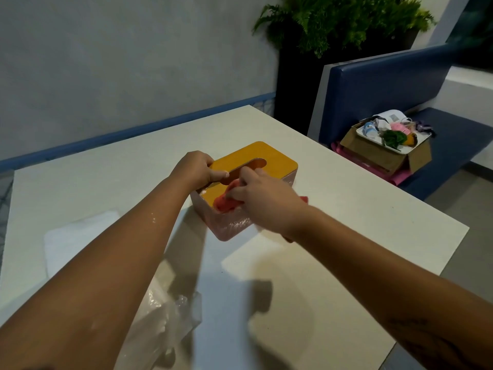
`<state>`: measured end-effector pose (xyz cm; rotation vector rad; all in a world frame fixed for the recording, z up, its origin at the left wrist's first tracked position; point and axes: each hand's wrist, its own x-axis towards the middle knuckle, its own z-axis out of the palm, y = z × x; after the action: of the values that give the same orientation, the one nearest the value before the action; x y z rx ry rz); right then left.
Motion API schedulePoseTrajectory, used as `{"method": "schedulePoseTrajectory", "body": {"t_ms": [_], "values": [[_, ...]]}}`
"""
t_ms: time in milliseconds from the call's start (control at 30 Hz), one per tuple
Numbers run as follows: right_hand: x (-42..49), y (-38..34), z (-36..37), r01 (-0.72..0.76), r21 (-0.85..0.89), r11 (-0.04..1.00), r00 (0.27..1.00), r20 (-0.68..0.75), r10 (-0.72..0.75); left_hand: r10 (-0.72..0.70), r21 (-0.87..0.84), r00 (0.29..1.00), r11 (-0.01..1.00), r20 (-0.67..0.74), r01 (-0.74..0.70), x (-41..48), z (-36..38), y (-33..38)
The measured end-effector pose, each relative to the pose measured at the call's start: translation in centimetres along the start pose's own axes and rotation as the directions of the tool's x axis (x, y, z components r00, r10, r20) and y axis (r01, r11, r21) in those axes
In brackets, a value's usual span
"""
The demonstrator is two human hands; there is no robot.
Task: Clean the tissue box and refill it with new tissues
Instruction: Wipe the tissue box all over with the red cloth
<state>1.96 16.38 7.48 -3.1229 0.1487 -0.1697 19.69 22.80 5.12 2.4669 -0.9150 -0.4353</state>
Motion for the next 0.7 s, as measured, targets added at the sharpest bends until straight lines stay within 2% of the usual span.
{"method": "schedulePoseTrajectory", "body": {"t_ms": [167, 267, 333, 467, 600, 700], "values": [[0.3, 3.4, 0.1, -0.288, -0.014, 0.957, 0.957, -0.021, 0.288, -0.012, 0.035, 0.999, 0.999, -0.030, 0.013, -0.1, 0.3, 0.1], [0.6, 2.4, 0.3, -0.359, 0.002, 0.933, 0.933, -0.021, 0.359, -0.023, 0.044, 0.999, 0.999, -0.027, 0.024, -0.1, 0.2, 0.2], [0.4, 0.5, 0.2, -0.315, 0.011, 0.949, 0.949, -0.020, 0.315, -0.027, 0.031, 0.999, 0.999, -0.018, 0.027, -0.1, 0.2, 0.3], [-0.5, -2.6, 0.0, -0.097, 0.067, 0.993, 0.995, -0.029, 0.099, -0.038, 0.020, 0.999, 0.999, -0.014, 0.038, -0.3, 0.1, 0.4], [-0.8, -3.4, 1.2, 0.064, 0.013, 0.998, 0.994, -0.088, -0.063, -0.037, 0.024, 0.998, 0.999, -0.043, 0.038, -0.5, 0.2, 0.4], [-1.0, -1.6, 0.3, 0.134, 0.096, 0.986, 0.991, -0.008, -0.134, -0.035, 0.021, 0.998, 0.999, -0.047, 0.036, -0.5, 0.2, 0.4]]}}
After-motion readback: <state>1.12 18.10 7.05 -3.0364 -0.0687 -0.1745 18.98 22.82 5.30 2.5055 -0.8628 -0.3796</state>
